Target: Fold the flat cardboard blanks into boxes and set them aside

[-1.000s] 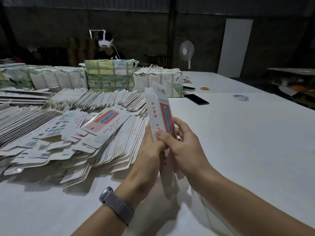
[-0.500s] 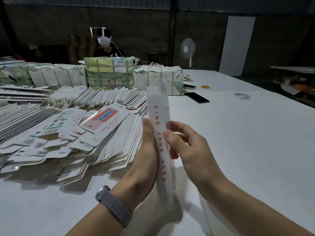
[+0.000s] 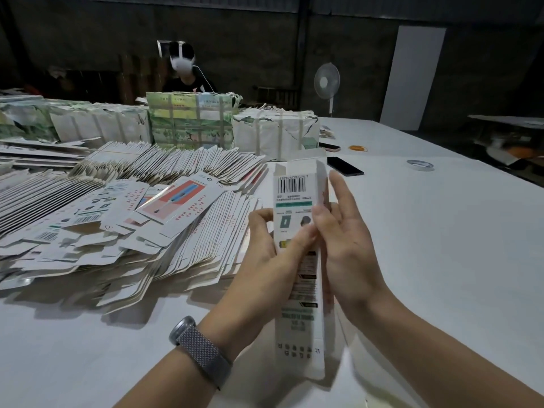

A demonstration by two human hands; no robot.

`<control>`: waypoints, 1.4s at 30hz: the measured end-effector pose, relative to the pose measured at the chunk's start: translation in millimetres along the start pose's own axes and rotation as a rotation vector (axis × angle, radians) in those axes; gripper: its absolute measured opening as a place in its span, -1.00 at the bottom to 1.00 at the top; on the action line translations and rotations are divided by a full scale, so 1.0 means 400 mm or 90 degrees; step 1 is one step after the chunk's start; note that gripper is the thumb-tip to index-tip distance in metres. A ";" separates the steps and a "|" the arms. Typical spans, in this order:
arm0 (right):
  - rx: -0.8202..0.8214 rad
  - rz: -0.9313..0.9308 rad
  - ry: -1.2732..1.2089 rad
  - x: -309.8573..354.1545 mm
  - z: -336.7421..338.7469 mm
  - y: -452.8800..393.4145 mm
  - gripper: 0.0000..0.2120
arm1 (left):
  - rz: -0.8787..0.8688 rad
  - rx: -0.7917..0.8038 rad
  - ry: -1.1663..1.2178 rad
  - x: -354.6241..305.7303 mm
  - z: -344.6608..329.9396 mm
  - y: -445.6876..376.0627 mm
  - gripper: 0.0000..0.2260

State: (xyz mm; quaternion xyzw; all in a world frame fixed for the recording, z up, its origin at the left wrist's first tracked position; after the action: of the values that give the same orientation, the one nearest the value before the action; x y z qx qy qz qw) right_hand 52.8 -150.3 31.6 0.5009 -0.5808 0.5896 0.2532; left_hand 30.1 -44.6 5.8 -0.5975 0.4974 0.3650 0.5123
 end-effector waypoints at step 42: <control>-0.024 -0.018 -0.089 -0.022 0.029 0.004 -0.80 | -0.128 0.050 -0.054 -0.007 -0.001 0.009 -0.74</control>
State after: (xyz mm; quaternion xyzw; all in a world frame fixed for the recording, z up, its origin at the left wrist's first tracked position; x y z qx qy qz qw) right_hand 58.3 -159.1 21.4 0.5442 -0.6010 0.5385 0.2296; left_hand 26.1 -44.2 7.6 -0.6079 0.4267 0.3169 0.5899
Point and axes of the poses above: each hand's wrist, its own y-axis away from the middle knuckle, its own z-axis out of the back of the hand, x = y × z, the point moved 4 cm from there along -y, towards the middle knuckle, and after that the axes turned 1 degree about -x, right-handed, at the moved point
